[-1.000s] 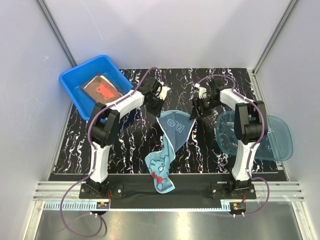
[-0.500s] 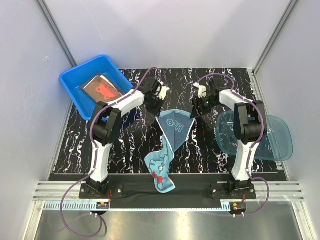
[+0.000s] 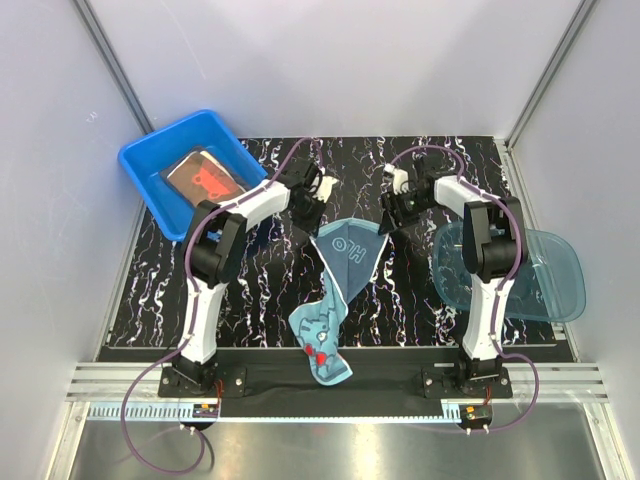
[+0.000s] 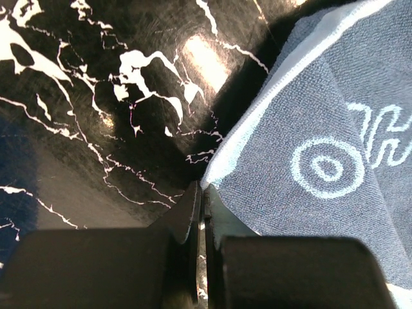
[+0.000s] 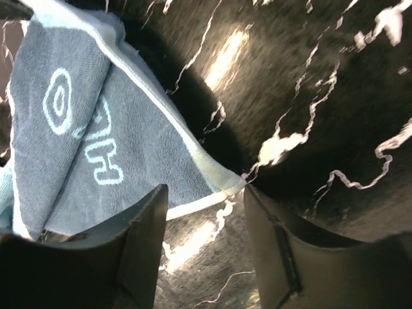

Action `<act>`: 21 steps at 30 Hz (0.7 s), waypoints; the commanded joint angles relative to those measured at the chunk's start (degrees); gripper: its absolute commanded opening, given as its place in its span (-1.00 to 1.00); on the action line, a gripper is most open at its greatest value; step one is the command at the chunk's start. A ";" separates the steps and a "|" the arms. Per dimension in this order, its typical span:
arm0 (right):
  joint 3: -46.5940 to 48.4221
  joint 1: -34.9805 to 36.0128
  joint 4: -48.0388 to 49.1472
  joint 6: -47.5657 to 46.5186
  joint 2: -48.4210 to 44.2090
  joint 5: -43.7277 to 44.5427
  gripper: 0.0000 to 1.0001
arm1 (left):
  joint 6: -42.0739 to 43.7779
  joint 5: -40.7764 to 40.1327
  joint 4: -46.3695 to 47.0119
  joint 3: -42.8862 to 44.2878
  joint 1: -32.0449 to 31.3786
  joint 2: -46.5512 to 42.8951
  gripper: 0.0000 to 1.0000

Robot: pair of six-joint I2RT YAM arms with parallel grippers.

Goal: Fold and stack the towels
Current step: Flatten out the crumpled towel

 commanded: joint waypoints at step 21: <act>2.29 0.98 -4.62 -2.79 2.40 4.08 -1.00 | 0.49 1.77 -0.14 5.60 0.46 1.21 -1.00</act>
